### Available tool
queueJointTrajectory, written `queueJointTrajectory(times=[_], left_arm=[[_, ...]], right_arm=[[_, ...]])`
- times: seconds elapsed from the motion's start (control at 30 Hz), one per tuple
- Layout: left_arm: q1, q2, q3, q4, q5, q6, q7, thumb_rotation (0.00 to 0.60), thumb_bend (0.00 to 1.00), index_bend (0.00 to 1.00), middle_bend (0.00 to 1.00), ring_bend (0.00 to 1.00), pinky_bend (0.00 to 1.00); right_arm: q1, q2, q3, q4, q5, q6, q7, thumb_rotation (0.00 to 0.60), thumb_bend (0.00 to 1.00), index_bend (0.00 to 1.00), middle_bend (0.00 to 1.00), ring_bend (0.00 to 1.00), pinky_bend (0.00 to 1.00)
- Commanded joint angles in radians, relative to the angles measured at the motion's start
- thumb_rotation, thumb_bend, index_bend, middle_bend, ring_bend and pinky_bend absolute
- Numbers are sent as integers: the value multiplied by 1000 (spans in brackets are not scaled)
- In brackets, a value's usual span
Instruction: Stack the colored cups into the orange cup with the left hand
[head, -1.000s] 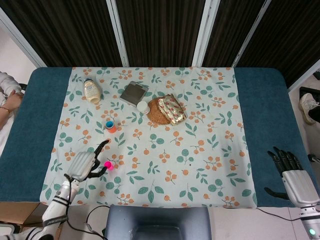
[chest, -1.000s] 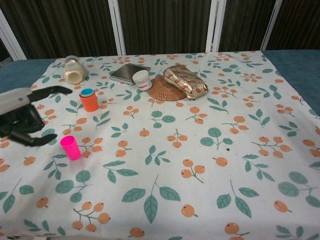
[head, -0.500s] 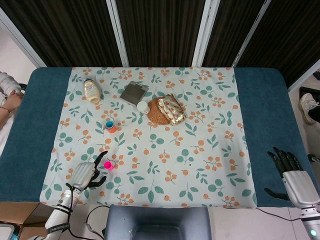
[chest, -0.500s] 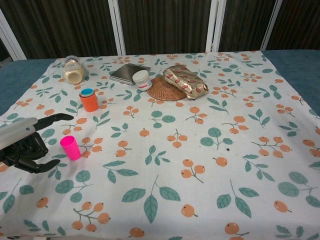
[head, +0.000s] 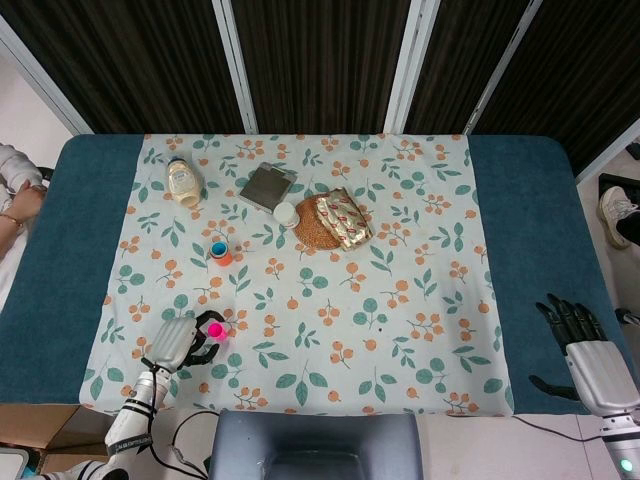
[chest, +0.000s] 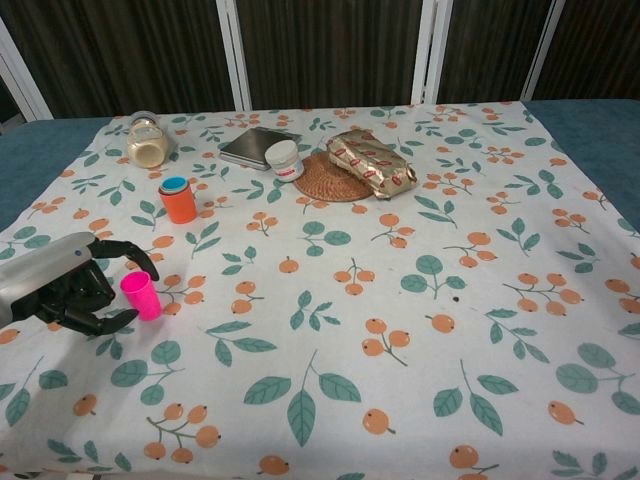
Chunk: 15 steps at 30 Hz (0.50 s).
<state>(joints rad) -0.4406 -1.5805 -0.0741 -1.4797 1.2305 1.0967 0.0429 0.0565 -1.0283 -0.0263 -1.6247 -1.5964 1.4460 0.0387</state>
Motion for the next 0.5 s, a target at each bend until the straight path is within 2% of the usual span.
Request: queueJointTrajectory(times=[0.03,0.37,0.47,0.5], left_arm=[[-3,-8,-8,11,-7,-6,-5,600,365,455,1000,1000,1000],[-9,-16,-38,30,-8,-4,-15,600,380,579,1000,1000,1000],[-29,-4,-89,15,-16,6,-21,600,388,588,1000,1000,1000],[-43,0,-122,12,-23,13,-20,600,389,588,1000,1000,1000]], right_arm=[[0,0,1,0,1,1,0,600,186,0,0,0,0],[0,0,2,0,4,-1,-1,600,185,0,0,0,0],[0,-1,2,-1,6,-2,-2,600,186,0,0,0,0],[1,-1,3,-1,7,-3,-3,600,186,0,0,0,0]])
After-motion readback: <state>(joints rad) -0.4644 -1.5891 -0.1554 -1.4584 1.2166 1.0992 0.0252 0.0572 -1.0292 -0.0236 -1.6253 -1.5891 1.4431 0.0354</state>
